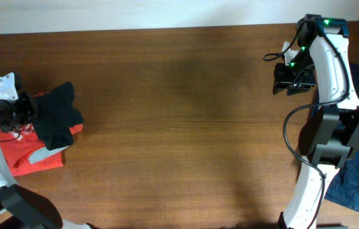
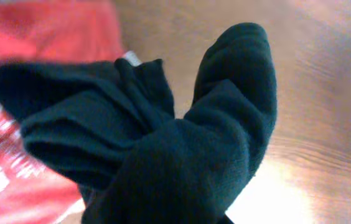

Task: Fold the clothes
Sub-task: 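Carry the bundle left and place it on the red t-shirt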

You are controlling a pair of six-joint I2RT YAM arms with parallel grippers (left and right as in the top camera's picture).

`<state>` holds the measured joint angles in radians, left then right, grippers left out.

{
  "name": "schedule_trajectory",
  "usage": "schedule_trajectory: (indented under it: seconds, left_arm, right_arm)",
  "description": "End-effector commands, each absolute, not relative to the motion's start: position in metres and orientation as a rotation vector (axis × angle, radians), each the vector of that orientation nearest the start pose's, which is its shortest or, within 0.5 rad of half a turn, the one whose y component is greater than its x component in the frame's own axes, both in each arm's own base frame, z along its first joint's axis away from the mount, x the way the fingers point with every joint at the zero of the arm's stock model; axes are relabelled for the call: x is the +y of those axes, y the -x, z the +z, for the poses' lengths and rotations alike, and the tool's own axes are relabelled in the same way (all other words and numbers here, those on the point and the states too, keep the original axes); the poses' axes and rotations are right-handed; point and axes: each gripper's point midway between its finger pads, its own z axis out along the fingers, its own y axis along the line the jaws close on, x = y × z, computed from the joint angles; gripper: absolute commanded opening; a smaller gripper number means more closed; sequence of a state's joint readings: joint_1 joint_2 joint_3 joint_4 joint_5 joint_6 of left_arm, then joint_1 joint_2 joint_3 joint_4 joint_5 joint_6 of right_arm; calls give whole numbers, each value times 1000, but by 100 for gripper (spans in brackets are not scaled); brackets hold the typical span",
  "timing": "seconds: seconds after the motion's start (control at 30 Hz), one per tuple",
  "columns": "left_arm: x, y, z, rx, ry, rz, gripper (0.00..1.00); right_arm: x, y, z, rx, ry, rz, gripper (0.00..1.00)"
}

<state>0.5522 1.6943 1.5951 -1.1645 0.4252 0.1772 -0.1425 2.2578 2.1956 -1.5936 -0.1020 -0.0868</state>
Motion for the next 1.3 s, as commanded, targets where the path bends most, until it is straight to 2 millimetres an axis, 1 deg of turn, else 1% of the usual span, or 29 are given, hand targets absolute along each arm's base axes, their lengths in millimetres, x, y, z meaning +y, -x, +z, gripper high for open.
schedule_trajectory:
  seconds: [0.0, 0.07, 0.13, 0.27, 0.33, 0.43, 0.47, 0.53, 0.57, 0.67, 0.73, 0.8, 0.9, 0.93, 0.97, 1.0, 1.1, 1.13, 1.2, 1.23, 1.27]
  left_arm:
    - [118, -369, 228, 2506, 243, -498, 0]
    - [118, -377, 248, 2444, 202, -482, 0]
    - [114, -385, 261, 2382, 160, -512, 1]
    - [120, -387, 259, 2390, 167, -468, 1]
    - [131, -384, 253, 2425, 195, -392, 1]
    - [155, -375, 238, 2511, 268, -209, 1]
    - [169, -368, 229, 2556, 306, -109, 1]
    - [187, -359, 214, 2619, 358, 22, 1]
    - [190, -357, 208, 2637, 370, 45, 0]
    - [195, -354, 177, 2710, 406, 18, 0]
    - [201, -348, 163, 2752, 443, 14, 1]
    - [209, -341, 155, 2769, 499, 6, 1]
    - [225, -331, 154, 2753, 585, 13, 1]
    - [232, -325, 154, 2741, 647, 12, 1]
    - [237, -321, 154, 2741, 670, 13, 1]
    - [241, -316, 153, 2738, 694, 14, 11]
    - [249, -309, 153, 2730, 732, 18, 11]
    - [251, -308, 153, 2728, 741, 20, 13]
    - [253, -307, 153, 2727, 747, 21, 14]
    - [253, -307, 153, 2728, 747, 21, 20]
    - [251, -305, 153, 2734, 749, 17, 39]
  right_arm:
    - [-40, -415, 135, 3163, -75, 164, 47]
    - [-40, -415, 135, 3162, -75, 164, 47]
    - [-40, -415, 135, 3163, -75, 164, 47]
    - [-40, -415, 135, 3163, -75, 164, 47]
    - [-40, -415, 135, 3163, -75, 165, 47]
    - [-40, -415, 135, 3164, -75, 165, 47]
    - [-40, -415, 135, 3163, -75, 165, 47]
    - [-40, -415, 135, 3163, -75, 165, 47]
    - [-40, -415, 135, 3164, -74, 164, 47]
    - [-40, -415, 135, 3164, -74, 165, 47]
    - [-40, -415, 135, 3165, -75, 165, 47]
    - [-40, -415, 135, 3164, -74, 164, 47]
    - [-40, -415, 135, 3165, -74, 164, 47]
    - [-40, -415, 135, 3164, -74, 164, 47]
    - [-40, -415, 135, 3164, -74, 164, 47]
    - [-40, -415, 135, 3165, -74, 164, 47]
    - [-40, -415, 135, 3164, -74, 164, 47]
    - [-40, -415, 135, 3165, -74, 164, 47]
    - [-40, -415, 135, 3164, -74, 164, 47]
    - [-40, -415, 135, 3165, -75, 164, 47]
    - [-40, -415, 135, 3165, -74, 164, 47]
